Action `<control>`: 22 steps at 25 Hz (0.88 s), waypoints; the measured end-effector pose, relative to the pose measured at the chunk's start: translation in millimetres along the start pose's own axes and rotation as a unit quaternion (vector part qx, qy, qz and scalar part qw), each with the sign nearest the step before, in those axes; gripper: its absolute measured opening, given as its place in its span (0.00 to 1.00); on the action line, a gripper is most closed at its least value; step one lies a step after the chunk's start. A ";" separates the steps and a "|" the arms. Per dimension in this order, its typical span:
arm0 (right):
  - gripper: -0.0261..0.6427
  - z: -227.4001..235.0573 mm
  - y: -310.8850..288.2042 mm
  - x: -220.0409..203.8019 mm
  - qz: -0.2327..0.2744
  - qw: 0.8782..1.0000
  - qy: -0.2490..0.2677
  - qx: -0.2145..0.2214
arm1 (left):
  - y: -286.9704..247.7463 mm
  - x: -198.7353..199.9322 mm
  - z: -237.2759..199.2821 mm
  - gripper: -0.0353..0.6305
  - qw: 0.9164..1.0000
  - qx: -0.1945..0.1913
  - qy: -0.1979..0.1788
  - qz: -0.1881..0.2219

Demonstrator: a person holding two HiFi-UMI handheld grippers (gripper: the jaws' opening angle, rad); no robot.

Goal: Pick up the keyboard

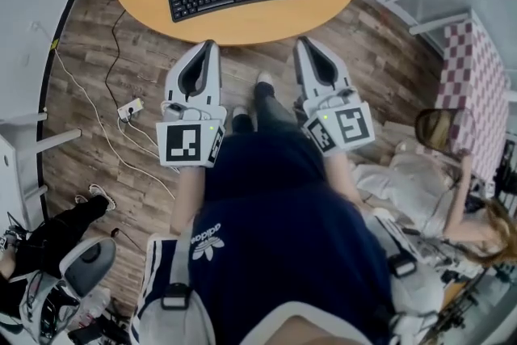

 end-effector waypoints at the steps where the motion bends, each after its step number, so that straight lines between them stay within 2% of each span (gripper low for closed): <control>1: 0.04 4.0 -3.9 -1.2 -0.001 1.000 -0.002 0.001 | -4.8 -0.3 -0.6 0.06 1.000 0.002 -0.001 -0.002; 10: 0.04 66.0 -56.3 -6.7 -0.007 0.999 -0.016 0.030 | -71.8 5.7 -11.4 0.06 0.999 0.038 0.001 0.000; 17: 0.04 139.8 -106.5 -10.0 -0.010 0.999 -0.013 0.037 | -128.2 14.3 -27.7 0.06 0.996 0.085 -0.002 0.016; 22: 0.04 173.3 -136.9 -15.0 -0.014 0.999 -0.015 0.051 | -159.8 16.7 -36.8 0.06 0.993 0.113 0.000 0.023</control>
Point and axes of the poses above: the fingertips, and each gripper's own axes: y backward along the fingers, z to its right, x out of its top, the point moved 5 cm from there along y, backward along the fingers, and after that the axes turned 10 degrees about y, right-handed, at the moved point
